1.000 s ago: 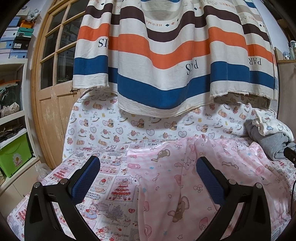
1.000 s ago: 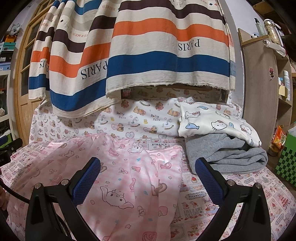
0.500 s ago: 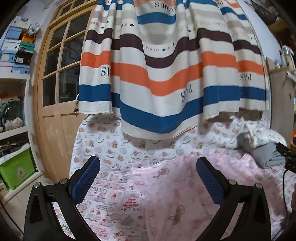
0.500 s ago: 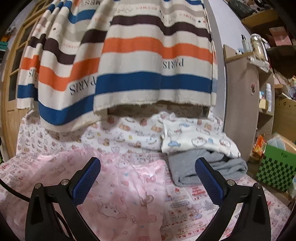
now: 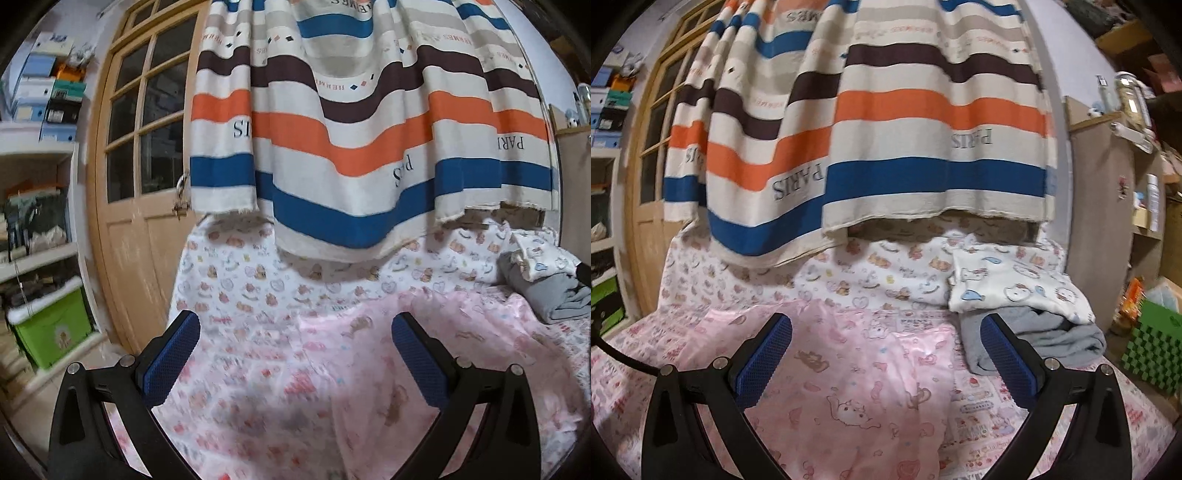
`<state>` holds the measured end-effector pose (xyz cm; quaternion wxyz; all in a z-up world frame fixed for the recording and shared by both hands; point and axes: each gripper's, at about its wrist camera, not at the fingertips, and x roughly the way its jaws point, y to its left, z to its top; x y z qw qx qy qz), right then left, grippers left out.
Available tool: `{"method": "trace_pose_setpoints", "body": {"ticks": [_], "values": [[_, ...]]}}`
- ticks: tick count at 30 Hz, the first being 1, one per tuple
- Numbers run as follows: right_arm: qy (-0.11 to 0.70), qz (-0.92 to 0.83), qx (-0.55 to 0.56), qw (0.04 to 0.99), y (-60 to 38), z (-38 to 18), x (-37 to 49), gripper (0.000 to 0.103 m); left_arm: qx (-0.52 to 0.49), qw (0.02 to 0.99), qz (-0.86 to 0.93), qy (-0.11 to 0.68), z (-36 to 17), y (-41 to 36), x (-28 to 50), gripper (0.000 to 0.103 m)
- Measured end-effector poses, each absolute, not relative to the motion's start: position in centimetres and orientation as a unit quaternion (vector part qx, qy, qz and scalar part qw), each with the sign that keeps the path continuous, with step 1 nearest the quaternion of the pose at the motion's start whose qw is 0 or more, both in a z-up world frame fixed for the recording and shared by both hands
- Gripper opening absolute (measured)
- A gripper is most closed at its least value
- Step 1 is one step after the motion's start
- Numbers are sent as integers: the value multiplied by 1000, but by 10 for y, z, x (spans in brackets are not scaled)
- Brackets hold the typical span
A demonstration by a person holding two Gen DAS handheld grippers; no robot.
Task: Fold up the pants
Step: 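Lower the right gripper onto the pink pants edge and close it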
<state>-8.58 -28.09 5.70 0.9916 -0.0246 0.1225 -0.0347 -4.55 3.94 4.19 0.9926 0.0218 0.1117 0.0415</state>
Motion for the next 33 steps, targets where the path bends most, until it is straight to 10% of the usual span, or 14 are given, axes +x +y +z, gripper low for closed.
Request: {"method": "trace_pose_setpoints", "body": {"ticks": [12, 24, 33], "values": [[193, 80, 30, 977, -314, 104, 22, 93, -13, 977, 7, 211, 75, 73, 95, 64], [329, 202, 51, 921, -240, 64, 180, 56, -44, 957, 14, 285, 41, 77, 185, 59], [436, 136, 40, 888, -218, -21, 264, 54, -27, 945, 15, 325, 7, 74, 199, 59]]}}
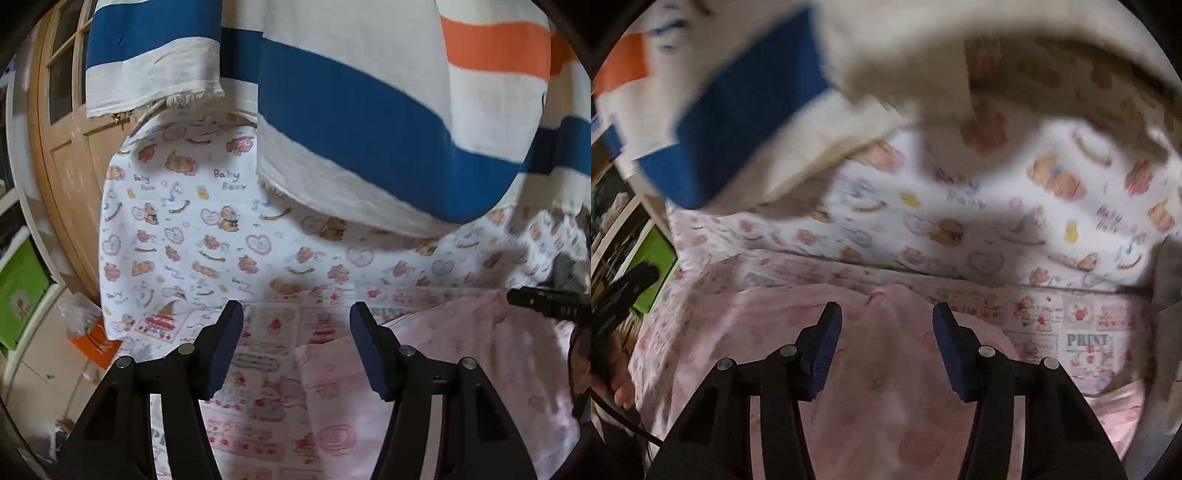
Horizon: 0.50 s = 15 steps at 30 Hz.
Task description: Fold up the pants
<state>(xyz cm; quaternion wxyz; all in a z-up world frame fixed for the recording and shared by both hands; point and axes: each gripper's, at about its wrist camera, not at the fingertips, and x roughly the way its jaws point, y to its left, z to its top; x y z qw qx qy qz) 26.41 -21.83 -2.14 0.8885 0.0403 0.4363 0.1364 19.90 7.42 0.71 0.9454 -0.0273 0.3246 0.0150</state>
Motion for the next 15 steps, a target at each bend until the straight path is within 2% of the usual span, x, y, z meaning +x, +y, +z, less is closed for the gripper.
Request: {"method": "trace_pose_setpoints", "body": {"ticks": [2, 4, 7, 15], "values": [[447, 147, 51, 881, -216, -33, 273, 48, -20, 943, 16, 331, 3, 73, 200, 59], [459, 148, 38, 875, -212, -45, 277, 19, -12, 941, 19, 336, -2, 73, 203, 59], [459, 135, 9, 878, -215, -49, 269, 3, 0, 938, 16, 347, -7, 70, 205, 59], [483, 55, -65, 871, -253, -50, 222, 2, 26, 934, 19, 355, -6, 58, 201, 59]]}}
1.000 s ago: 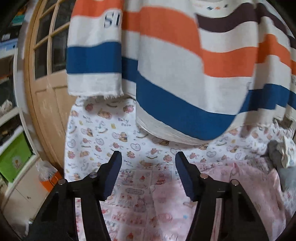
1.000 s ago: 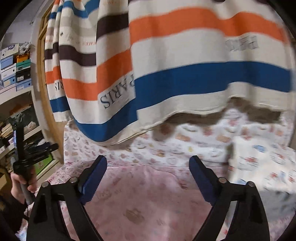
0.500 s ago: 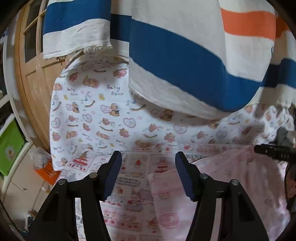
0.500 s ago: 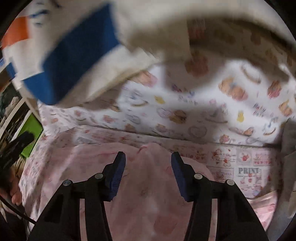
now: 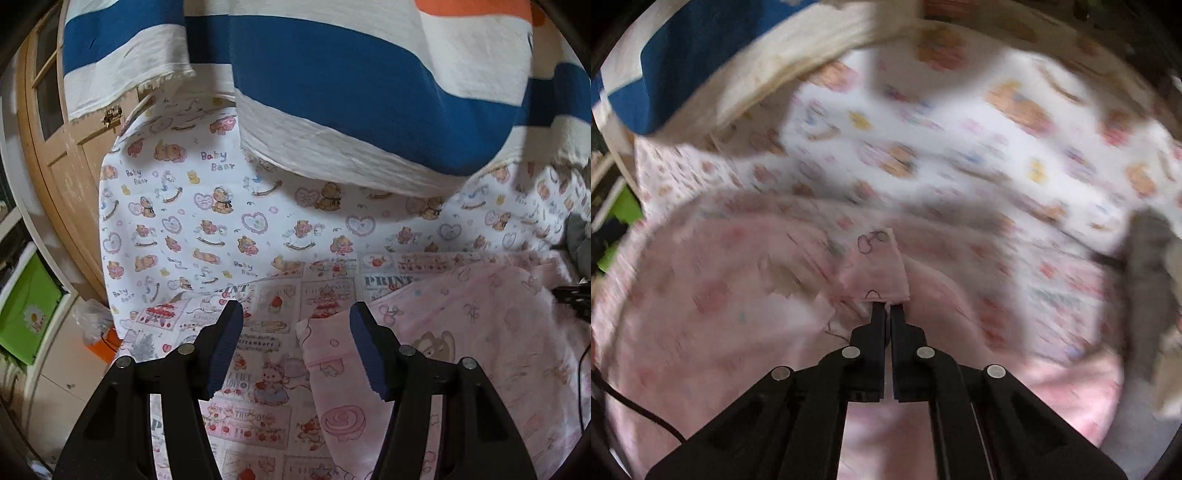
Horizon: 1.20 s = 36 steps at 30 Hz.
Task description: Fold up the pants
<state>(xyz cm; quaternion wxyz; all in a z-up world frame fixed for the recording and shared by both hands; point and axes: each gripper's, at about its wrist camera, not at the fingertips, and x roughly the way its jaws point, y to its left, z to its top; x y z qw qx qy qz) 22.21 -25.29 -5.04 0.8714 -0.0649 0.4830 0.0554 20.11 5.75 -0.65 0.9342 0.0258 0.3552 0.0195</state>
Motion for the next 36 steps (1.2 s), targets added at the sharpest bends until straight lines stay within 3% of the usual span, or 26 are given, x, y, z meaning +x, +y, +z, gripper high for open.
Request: {"method": "trace_pose_setpoints", "body": {"ticks": [6, 8, 10, 12, 17, 21, 24, 27, 29, 30, 36], "values": [[484, 13, -27, 875, -296, -42, 199, 3, 32, 932, 27, 360, -8, 57, 202, 59], [472, -11, -31, 881, -298, -32, 195, 9, 21, 931, 33, 363, -8, 63, 204, 59], [439, -17, -24, 898, -298, -17, 192, 37, 9, 929, 39, 369, -10, 70, 206, 60], [406, 7, -14, 914, -295, 0, 196, 59, -2, 926, 41, 375, -11, 75, 209, 60], [376, 99, 15, 921, -263, 17, 224, 58, 2, 925, 50, 377, -15, 79, 212, 60], [430, 134, -2, 893, -232, -10, 257, 33, 7, 924, 57, 377, -17, 80, 212, 60], [494, 154, -10, 856, -218, -40, 270, 31, 9, 924, 53, 379, -17, 78, 212, 60], [507, 167, -35, 845, -212, -51, 261, 31, 13, 924, 45, 381, -17, 74, 211, 60], [505, 170, -49, 845, -209, -53, 254, 19, 18, 923, 41, 382, -18, 70, 211, 60], [509, 167, -53, 842, -208, -54, 250, 1, 21, 922, 41, 383, -18, 69, 211, 60], [527, 172, -63, 830, -212, -55, 218, 1, 19, 921, 47, 386, -18, 70, 211, 60]]}}
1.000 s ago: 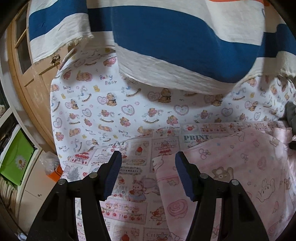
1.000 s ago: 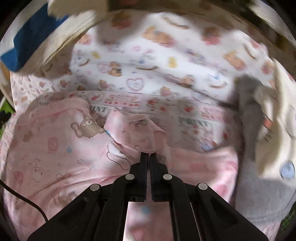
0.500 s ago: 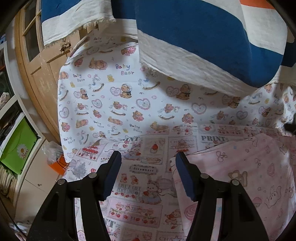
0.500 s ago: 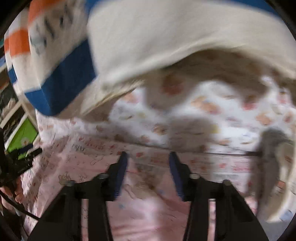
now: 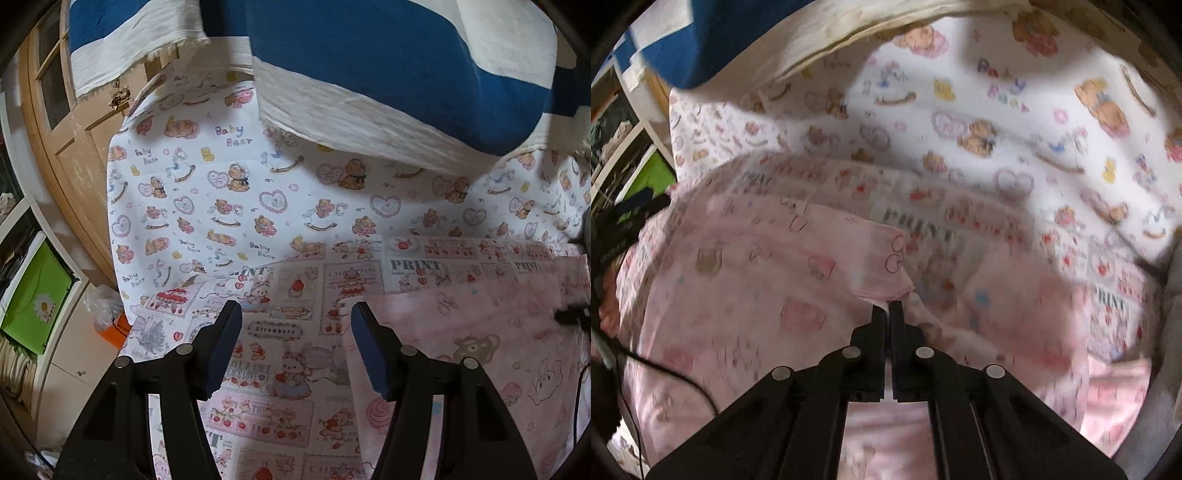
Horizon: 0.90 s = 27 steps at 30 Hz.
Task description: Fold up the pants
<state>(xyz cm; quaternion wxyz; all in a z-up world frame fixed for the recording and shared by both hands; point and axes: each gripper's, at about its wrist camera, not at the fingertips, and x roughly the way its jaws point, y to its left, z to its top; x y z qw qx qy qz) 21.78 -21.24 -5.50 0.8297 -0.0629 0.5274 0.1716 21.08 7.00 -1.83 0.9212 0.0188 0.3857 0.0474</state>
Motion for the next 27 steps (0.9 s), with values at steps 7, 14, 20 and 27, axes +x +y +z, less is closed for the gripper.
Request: {"method": "trace_pose_setpoints", "body": {"ticks": [7, 14, 20, 27], "values": [[523, 170, -109, 828, -215, -47, 189, 8, 19, 921, 47, 387, -18, 71, 211, 61], [489, 171, 17, 855, -240, -28, 222, 50, 22, 921, 49, 386, -18, 70, 211, 63], [475, 114, -26, 872, -237, -29, 250, 30, 24, 922, 49, 384, -19, 68, 211, 64], [499, 154, -53, 851, -220, -46, 244, 27, 26, 921, 49, 387, -20, 68, 211, 64]]}}
